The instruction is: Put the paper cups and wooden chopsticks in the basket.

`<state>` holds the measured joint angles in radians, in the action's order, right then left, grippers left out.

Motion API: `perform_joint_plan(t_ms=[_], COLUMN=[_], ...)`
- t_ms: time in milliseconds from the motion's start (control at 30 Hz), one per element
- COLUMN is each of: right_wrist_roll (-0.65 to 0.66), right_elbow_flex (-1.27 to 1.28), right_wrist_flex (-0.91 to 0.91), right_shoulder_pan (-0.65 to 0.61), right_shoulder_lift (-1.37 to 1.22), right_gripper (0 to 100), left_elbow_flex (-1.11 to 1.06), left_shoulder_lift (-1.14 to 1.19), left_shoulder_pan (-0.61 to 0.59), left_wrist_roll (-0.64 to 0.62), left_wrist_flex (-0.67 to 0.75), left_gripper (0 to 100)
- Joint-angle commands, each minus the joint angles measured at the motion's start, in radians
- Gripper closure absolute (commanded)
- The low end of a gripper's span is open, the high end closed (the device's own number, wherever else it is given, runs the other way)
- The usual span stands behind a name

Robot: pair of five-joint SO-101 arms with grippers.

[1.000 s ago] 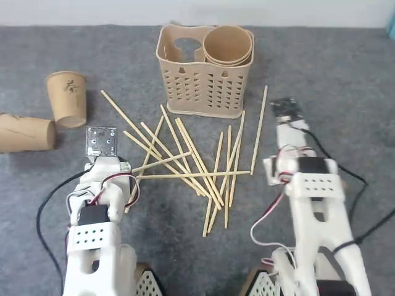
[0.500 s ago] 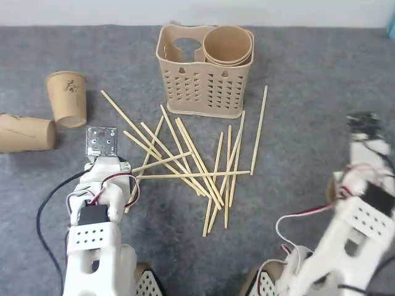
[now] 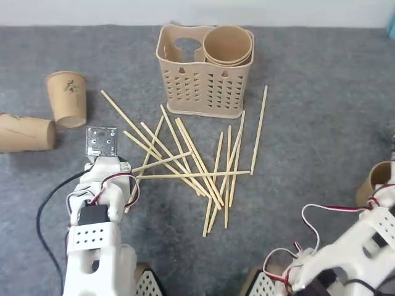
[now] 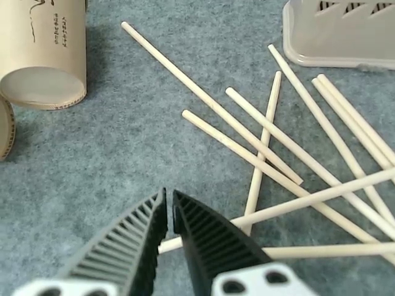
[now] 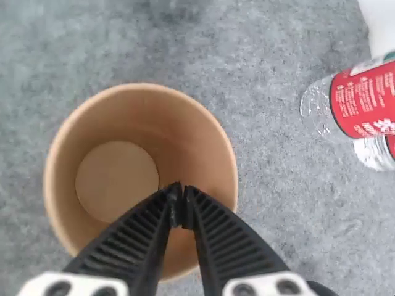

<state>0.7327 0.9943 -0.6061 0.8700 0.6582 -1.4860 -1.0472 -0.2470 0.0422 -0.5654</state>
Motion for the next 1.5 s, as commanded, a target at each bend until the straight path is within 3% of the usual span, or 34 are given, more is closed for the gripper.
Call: perform_joint_plan(t_ms=[0,267,500,1100,1200,1367,1467], right_wrist_roll=[-0.081,-0.13,-0.129,-0.075,-0.075,-0.078,-0.166], right_elbow_flex=[-0.163,-0.4,-0.338,-0.368,-0.423,-0.555,-0.672], right_wrist_flex=[-0.056,-0.34,-0.26,-0.148,-0.18,-0.269,-0.378], right_shoulder_pan=[-0.012,0.013,0.048,0.048,0.045,0.045,0.038], right_shoulder_lift=[0.005,0.004,-0.033,-0.426,-0.43,-0.441,-0.443], right_gripper=[90.2,89.7,89.7,91.4,99.8,99.1,99.1], left_elbow_flex=[0.028,0.028,0.028,0.027,0.027,0.027,0.027], left_shoulder_lift=[-0.003,0.0,0.002,0.002,0.002,0.002,0.002], left_shoulder_pan=[0.0,0.002,0.002,0.002,0.002,0.002,0.002], left_wrist_roll=[0.009,0.009,0.003,0.003,0.003,0.003,0.003], left_wrist_flex=[0.021,0.023,0.021,0.02,0.02,0.02,0.02], left_gripper=[99,98,86,86,86,86,86])
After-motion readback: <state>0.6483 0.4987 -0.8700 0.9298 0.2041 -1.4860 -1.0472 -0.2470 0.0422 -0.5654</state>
